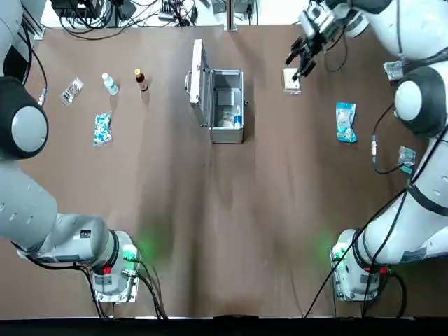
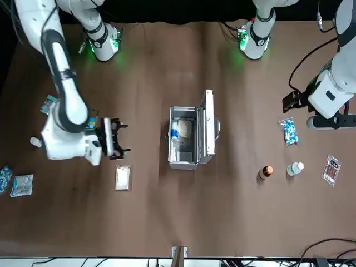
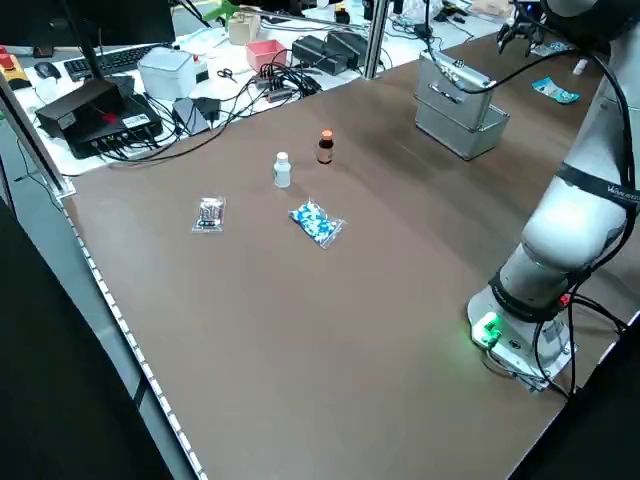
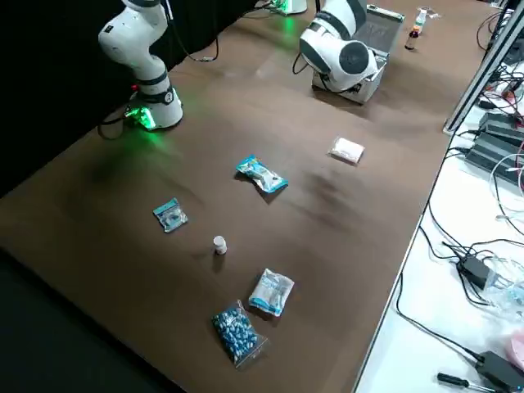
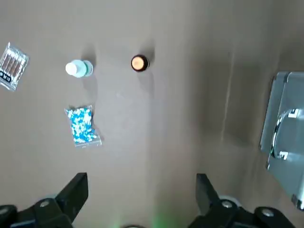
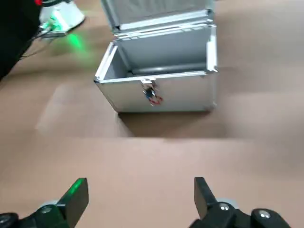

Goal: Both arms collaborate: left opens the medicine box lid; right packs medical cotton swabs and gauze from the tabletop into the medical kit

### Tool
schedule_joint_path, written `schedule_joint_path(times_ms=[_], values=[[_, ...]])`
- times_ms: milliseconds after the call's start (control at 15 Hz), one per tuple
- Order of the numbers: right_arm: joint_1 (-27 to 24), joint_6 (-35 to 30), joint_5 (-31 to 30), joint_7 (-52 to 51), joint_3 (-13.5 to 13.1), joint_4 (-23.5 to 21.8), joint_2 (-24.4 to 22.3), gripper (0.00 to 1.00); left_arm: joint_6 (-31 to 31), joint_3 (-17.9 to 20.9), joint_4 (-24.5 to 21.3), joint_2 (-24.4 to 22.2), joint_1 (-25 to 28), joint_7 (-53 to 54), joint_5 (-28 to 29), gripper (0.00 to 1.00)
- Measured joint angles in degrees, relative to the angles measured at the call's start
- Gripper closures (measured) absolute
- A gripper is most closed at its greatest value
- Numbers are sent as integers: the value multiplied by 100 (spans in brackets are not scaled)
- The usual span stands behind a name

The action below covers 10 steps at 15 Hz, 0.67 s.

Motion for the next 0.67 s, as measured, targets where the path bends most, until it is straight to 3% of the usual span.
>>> schedule_joint_path(times_ms=[200,400,600,667], values=[[-366,-14,-300,602,-5,87,-326,3,222,179,-55,-71,-77,0,-42,0],[-597,-432,-683,1404,-7,399,-625,4,392,401,-227,-269,-107,0,-258,0],[-618,-1110,-1165,2867,7,861,-897,2,404,594,-304,-472,-88,44,-340,0],[-617,-1487,-1497,3795,26,1166,-965,2,404,614,-314,-528,-71,73,-342,0]])
